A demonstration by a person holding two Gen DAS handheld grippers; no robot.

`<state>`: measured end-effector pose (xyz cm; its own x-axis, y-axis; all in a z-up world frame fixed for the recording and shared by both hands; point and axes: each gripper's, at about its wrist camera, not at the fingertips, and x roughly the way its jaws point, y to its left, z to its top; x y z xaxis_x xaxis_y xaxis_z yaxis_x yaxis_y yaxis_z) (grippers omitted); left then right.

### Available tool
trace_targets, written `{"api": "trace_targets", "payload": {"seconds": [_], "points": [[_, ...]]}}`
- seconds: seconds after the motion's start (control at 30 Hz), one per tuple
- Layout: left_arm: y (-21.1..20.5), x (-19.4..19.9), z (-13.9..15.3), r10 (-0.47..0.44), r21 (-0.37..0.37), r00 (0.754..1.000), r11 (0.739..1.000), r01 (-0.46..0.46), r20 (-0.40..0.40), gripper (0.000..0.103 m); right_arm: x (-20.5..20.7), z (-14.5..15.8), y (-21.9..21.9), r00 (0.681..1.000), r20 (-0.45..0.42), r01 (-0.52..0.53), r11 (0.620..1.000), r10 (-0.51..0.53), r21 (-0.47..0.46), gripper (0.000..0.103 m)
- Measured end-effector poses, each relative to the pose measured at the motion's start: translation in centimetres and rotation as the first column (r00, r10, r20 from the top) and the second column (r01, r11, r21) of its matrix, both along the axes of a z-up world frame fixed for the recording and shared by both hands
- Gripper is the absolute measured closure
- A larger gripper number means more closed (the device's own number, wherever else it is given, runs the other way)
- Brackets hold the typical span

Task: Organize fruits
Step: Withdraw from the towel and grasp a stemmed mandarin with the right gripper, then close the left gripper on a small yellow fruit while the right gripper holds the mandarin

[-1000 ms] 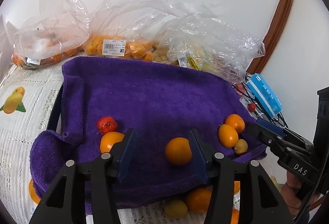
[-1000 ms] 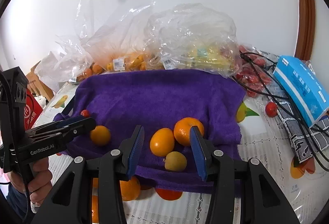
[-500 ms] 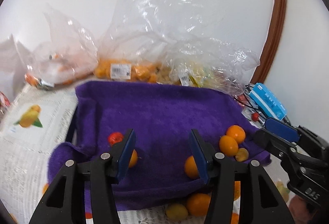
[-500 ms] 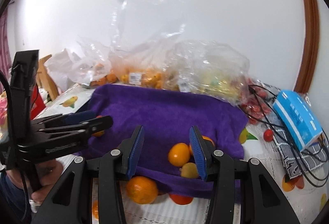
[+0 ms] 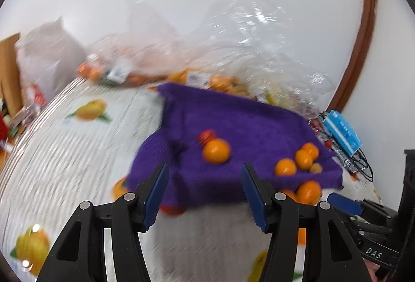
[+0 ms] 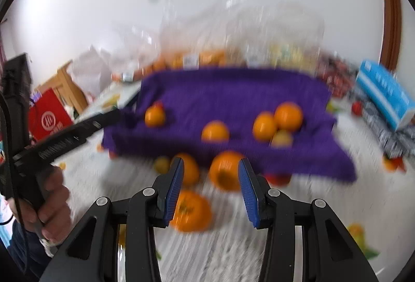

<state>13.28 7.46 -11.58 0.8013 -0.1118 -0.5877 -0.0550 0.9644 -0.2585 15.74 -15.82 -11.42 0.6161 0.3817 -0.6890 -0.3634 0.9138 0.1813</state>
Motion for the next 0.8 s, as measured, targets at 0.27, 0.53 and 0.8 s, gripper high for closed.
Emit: {"api": "trace_targets", "payload": {"seconds": [0.27, 0.53, 0.8], "points": [[1.0, -2.4, -1.5, -0.006, -0.045, 0.998, 0.999, 0.003, -0.06, 0.048, -2.0, -3.3, 2.5, 0.998, -0.059, -0.016, 0.998, 0.012, -0.064, 0.057], [-0.2, -2.2, -1.8, -0.04, 0.006, 0.996, 0.999, 0.041, -0.075, 0.048, -2.7, -3.6, 3.3, 0.998, -0.061, 0.017, 0.989, -0.026, -0.146, 0.059], [-0.2, -1.8, -2.3, -0.052, -0.002, 0.993, 0.999, 0.053, -0.108, 0.049, -4.1, -3.7, 1.3, 0.995, -0.066, 0.071, 0.988, -0.081, -0.139, 0.059]]}}
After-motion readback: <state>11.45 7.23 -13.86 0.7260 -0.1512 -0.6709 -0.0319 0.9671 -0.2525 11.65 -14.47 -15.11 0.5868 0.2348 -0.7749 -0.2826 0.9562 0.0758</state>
